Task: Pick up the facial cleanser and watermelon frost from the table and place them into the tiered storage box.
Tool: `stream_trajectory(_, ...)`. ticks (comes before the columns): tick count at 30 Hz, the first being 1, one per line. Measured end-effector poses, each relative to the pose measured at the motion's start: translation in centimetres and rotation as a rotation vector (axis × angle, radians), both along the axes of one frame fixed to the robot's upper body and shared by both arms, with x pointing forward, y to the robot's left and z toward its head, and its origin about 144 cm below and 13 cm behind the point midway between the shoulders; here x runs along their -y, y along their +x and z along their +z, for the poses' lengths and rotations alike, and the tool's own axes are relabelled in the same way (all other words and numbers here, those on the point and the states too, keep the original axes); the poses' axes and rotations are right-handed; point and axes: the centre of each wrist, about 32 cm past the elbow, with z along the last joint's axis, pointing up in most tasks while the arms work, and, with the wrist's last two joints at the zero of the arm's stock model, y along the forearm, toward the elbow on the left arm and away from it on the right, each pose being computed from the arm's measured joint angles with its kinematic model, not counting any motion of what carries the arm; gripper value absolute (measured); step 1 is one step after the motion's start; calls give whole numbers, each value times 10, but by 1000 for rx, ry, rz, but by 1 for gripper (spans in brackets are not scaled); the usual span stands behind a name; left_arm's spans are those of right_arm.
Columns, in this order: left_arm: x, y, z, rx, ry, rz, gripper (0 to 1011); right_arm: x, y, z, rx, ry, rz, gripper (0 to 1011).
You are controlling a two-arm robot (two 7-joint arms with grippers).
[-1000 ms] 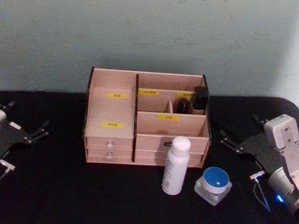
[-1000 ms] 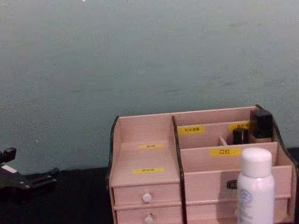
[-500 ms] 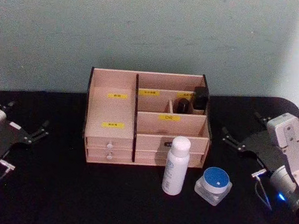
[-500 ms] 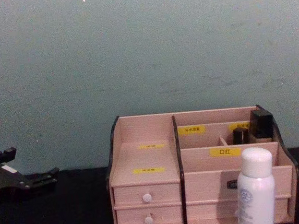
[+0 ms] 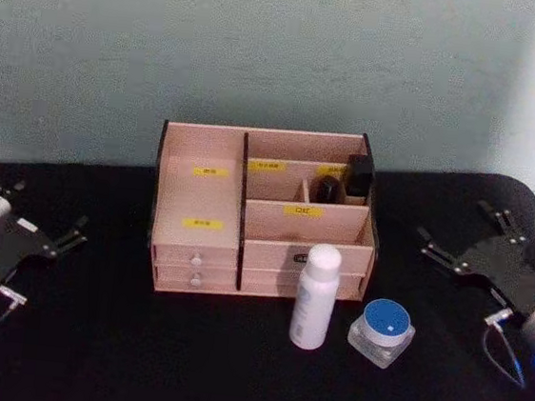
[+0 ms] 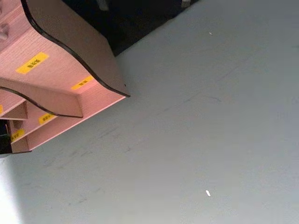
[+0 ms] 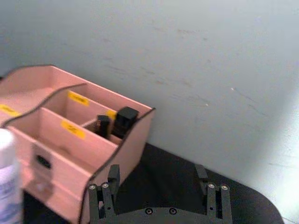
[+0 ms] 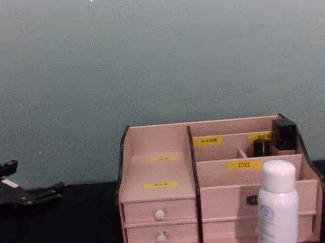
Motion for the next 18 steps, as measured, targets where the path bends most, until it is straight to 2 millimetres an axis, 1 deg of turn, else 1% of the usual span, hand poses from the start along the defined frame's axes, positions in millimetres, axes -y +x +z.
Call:
stream_trajectory(3,0,0,0,0,0,0,1001,7,-11,6,-13,11,50,1002)
stream_trajectory(9,0,0,0,0,0,0,1001,14,-31,14,-49,19,169,1002)
stream_trajectory(15,0,0,0,0,0,0,1001,14,-43,15,-86,13,268,1002)
stream_trajectory(18,0,0,0,0,0,0,1001,12,-46,13,-107,13,313,1003)
